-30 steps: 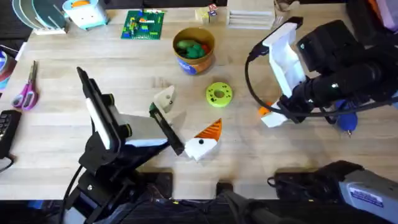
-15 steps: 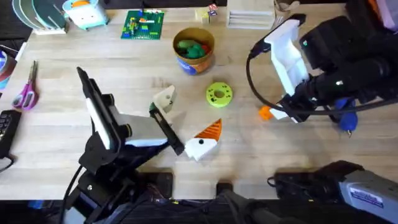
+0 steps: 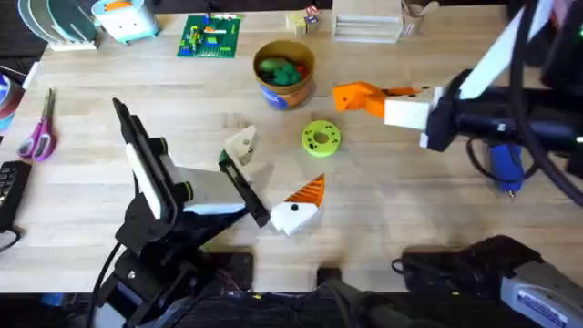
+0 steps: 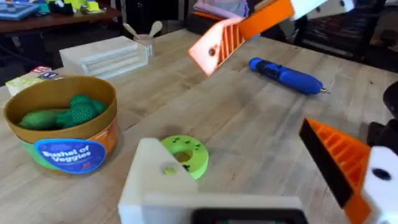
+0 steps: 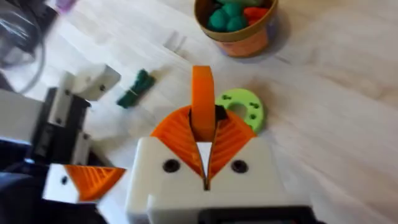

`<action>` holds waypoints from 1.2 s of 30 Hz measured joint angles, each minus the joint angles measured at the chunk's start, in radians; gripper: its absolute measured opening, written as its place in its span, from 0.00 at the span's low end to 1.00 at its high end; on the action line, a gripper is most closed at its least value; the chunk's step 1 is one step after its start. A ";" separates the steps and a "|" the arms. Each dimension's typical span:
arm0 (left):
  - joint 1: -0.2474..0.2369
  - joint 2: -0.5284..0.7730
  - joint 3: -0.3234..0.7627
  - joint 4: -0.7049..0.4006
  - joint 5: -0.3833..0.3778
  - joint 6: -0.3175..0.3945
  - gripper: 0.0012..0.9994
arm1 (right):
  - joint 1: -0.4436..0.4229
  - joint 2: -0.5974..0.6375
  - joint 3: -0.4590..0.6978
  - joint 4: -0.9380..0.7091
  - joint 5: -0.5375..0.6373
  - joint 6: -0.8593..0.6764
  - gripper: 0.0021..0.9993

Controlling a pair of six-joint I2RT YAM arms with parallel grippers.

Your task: Pick up the gripper from the table and insert it into the empty holder that is missing its gripper. Then pick up a screw, insert it into the mounting hole, and use the screwdriver to tighten it. Finally, clean up the table by picking up the vegetable and placing it into the bucket.

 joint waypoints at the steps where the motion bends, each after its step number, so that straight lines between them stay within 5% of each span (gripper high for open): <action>1: 0.000 0.000 0.000 0.000 0.000 0.000 0.99 | 0.000 0.015 -0.042 0.072 -0.042 0.095 0.01; 7: 0.000 0.000 0.000 0.000 0.001 0.000 0.99 | -0.001 0.158 -0.145 0.197 -0.249 0.528 0.01; 18: 0.000 0.000 0.000 0.000 0.007 0.000 0.99 | 0.000 0.447 -0.147 0.504 -0.655 0.783 0.01; 36: 0.000 0.000 0.000 0.000 0.011 0.000 0.99 | 0.076 0.490 -0.147 0.650 -0.725 0.941 0.01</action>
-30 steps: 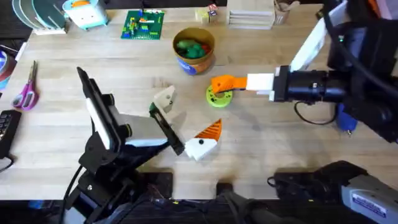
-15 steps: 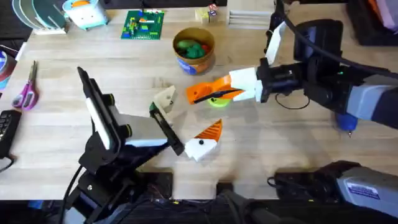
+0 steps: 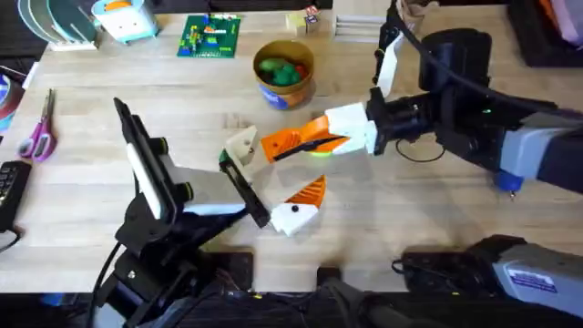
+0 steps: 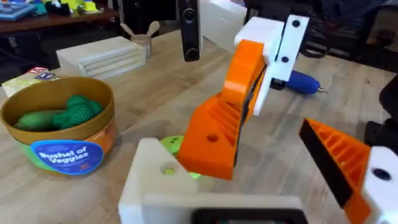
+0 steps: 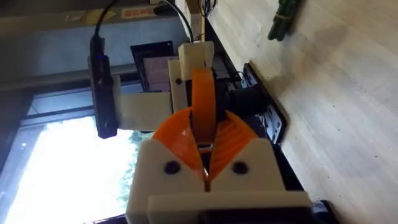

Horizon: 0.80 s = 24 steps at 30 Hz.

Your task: Pick up the gripper from the table and insert it into the empty holder that is missing its gripper. Then pick up a screw, insert it into the mounting hole, and use the screwdriver to tighten it. Finally, clean up the table by picking up the vegetable and placing it into the bucket.

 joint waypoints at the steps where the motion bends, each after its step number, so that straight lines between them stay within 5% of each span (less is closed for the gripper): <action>1: 0.000 0.000 0.000 0.000 0.000 0.000 0.99 | 0.004 0.000 0.000 0.000 0.002 0.003 0.01; 24: 0.005 0.000 0.000 -0.003 -0.053 -0.017 0.99 | 0.093 0.131 0.000 0.285 0.082 0.063 0.01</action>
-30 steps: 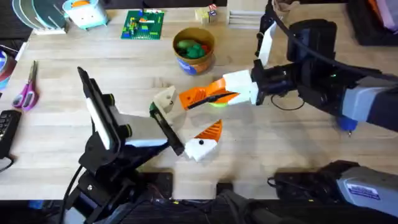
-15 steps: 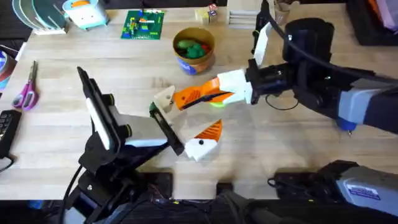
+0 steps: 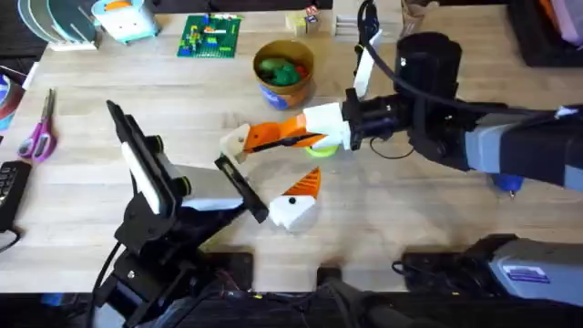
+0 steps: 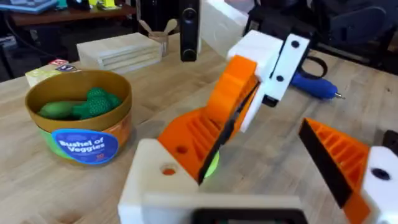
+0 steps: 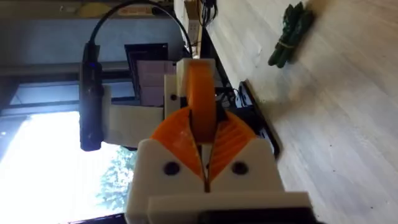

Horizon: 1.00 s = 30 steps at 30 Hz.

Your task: Pick up the gripper from the table and insert it into the empty holder that is missing its gripper. Then pick up a screw, insert it into the mounting hole, and use the screwdriver to tighten it. Finally, clean up the table by picking up the vegetable and placing it into the bucket.

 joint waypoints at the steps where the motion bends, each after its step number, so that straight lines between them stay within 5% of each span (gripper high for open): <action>1: 0.001 0.000 0.000 0.000 -0.004 -0.003 0.99 | 0.005 0.009 0.000 0.006 0.000 0.000 0.01; 15: -0.003 0.000 0.000 0.000 0.019 -0.021 0.99 | 0.044 0.039 0.004 0.029 -0.007 0.001 0.01; 30: -0.002 0.009 0.000 0.000 0.015 -0.039 0.99 | 0.063 0.039 0.020 0.029 0.140 0.095 0.01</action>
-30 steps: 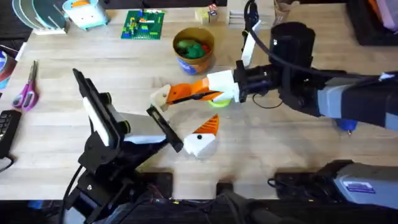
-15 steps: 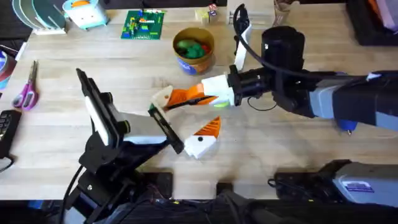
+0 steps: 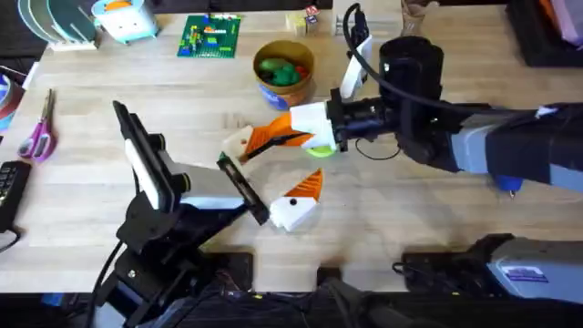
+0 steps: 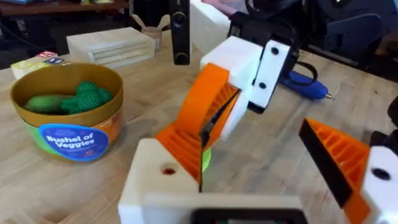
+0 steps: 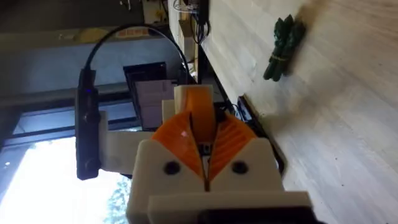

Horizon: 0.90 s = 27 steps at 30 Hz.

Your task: Pick up the gripper from the table and insert it into the empty holder that is missing its gripper. Then pick up a screw, insert it into the mounting hole, and use the screwdriver to tighten it. Finally, clean up the table by picking up the vegetable and placing it into the bucket.

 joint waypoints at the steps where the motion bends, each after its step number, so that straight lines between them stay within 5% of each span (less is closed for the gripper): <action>1: 0.000 0.000 0.000 0.000 0.000 0.000 0.99 | 0.001 0.000 0.003 -0.001 0.006 0.002 0.01; 14: 0.016 0.000 0.000 -0.003 -0.044 -0.013 0.99 | 0.096 0.000 0.024 0.001 0.191 0.007 0.01; 27: 0.016 0.000 0.000 -0.003 -0.047 -0.017 0.99 | 0.101 0.000 0.026 0.001 0.215 0.010 0.01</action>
